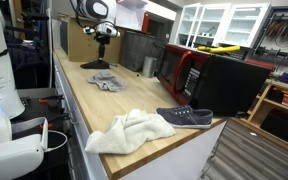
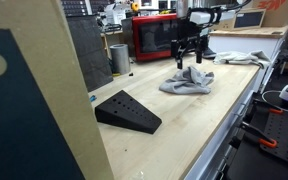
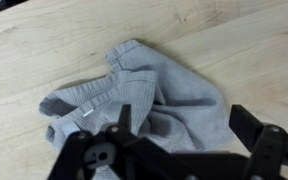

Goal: Unfold the grey object completely

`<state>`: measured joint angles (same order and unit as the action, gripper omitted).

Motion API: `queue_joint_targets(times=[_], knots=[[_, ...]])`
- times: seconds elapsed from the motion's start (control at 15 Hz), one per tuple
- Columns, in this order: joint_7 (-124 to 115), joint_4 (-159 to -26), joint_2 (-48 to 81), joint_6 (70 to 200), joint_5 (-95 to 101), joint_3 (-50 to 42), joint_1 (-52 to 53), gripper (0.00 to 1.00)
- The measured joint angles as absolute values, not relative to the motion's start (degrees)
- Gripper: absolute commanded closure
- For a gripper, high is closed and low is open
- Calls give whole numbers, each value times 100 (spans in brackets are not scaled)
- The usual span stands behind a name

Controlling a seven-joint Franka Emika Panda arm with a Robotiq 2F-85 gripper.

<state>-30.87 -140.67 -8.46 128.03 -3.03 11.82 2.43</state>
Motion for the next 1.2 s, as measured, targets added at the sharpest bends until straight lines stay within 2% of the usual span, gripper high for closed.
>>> queue_joint_targets(times=[0.33,0.4,0.53,1.13,1.2], knots=[[-3301,-14306,-752,12802,92,982,233,2],[-3319,-14346,-752,12802,164,924,218,26],[-3322,-14405,-752,12802,253,820,171,30],[-3322,-14456,-752,12903,301,708,166,100],[-3322,-14456,-752,12940,299,708,185,100]])
